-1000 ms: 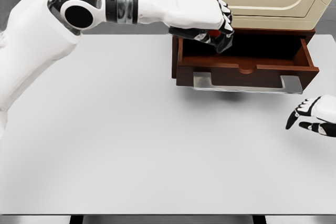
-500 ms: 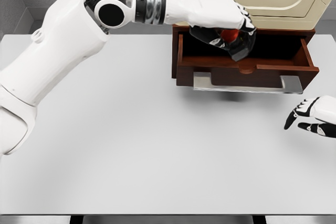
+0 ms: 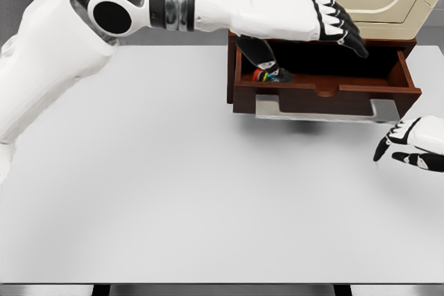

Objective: Put the switch into the drawer with left arm, and close the drawer with right arm

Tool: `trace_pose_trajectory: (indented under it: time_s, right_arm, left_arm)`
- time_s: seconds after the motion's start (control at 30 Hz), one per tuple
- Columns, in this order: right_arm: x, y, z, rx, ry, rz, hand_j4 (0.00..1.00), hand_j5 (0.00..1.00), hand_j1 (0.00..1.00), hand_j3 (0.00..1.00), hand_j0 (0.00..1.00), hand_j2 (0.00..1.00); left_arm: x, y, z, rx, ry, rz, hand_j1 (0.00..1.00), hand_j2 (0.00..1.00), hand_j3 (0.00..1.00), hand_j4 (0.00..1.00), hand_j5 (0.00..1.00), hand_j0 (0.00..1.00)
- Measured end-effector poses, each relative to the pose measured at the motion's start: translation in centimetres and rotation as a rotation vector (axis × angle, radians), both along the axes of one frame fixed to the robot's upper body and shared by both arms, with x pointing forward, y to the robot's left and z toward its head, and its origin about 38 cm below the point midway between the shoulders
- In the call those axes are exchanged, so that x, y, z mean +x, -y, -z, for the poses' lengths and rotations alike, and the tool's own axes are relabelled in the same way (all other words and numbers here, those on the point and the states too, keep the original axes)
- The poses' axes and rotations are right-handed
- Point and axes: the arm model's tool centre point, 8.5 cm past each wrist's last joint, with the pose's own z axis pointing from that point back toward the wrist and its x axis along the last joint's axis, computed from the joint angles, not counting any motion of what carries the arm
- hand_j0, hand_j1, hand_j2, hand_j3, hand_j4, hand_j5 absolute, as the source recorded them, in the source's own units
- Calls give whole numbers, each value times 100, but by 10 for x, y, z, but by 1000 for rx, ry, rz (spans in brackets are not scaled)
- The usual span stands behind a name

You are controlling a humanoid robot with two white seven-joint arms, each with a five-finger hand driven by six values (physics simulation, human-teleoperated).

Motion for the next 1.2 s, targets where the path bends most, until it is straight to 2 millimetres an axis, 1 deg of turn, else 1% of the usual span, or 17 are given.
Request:
trace_pose_trajectory:
  time_s: [0.03,0.07,0.1,0.17,0.27,0.33,0.43,0.47,0.5,0.6,0.63,0.77,0.83,0.97,1.1,1.2]
  right_arm:
    - [1,0,2,-1,-5,8,51,51,51,51,51,51]
    - [2,0,3,15,-12,18,51,51,51,51,51,51]
    - [3,-1,4,28,-16,27,51,51,51,51,51,51]
    - [4,-1,5,36,-19,36,52,52,52,52,52,52]
    - [5,-1,8,54,-29,49,52,52,52,52,52,52]
    - [0,-7,15,38,-46,7,54,54,54,54,54,54]
    - [-3,-10,20,25,-58,-27,55,55,55,55,55,55]
    - [-3,-10,22,23,-61,-28,57,57,57,57,57,57]
    - [-4,-9,23,20,-65,-30,58,58,58,58,58,58]
    - [-5,-12,22,14,-61,-45,56,56,56,56,56,56]
    - [-4,-12,20,11,-57,-48,56,56,56,56,56,56]
    - [6,-14,-3,4,8,-59,56,56,56,56,56,56]
    - [8,-15,-8,2,22,-62,56,56,56,56,56,56]
    - [9,-13,-12,-6,27,-64,56,56,56,56,56,56]
    - [10,-12,-18,-12,32,-67,56,56,56,56,56,56]
    - [10,-13,-18,-13,30,-68,56,56,56,56,56,56]
  left_arm:
    - [-8,-15,-5,-2,9,7,100,100,100,100,100,100]
    - [-13,-30,-4,0,3,1,100,100,100,100,100,100]
    - [-15,-45,1,4,-11,-13,100,100,100,100,100,100]
    - [-16,-72,11,19,-35,-54,100,100,100,100,100,100]
    - [-13,-112,14,53,-40,-139,100,100,100,100,100,100]
    - [-10,-131,13,68,-41,-184,100,100,100,100,100,100]
    - [-8,-146,17,84,-50,-223,100,100,100,100,100,100]
    - [-7,-150,17,87,-50,-232,100,100,100,100,100,100]
    - [-7,-152,18,90,-52,-237,100,100,100,100,100,100]
    - [-7,-154,20,100,-55,-244,100,100,100,100,100,100]
    - [-7,-155,21,102,-57,-244,100,100,100,100,100,100]
    - [-6,-156,22,108,-60,-247,100,100,100,100,100,100]
    - [-6,-155,23,109,-60,-248,100,100,100,100,100,100]
    - [-6,-155,25,113,-62,-247,100,100,100,100,100,100]
    - [-6,-154,31,127,-73,-244,100,100,100,100,100,100]
    - [-6,-153,32,131,-76,-244,100,100,100,100,100,100]
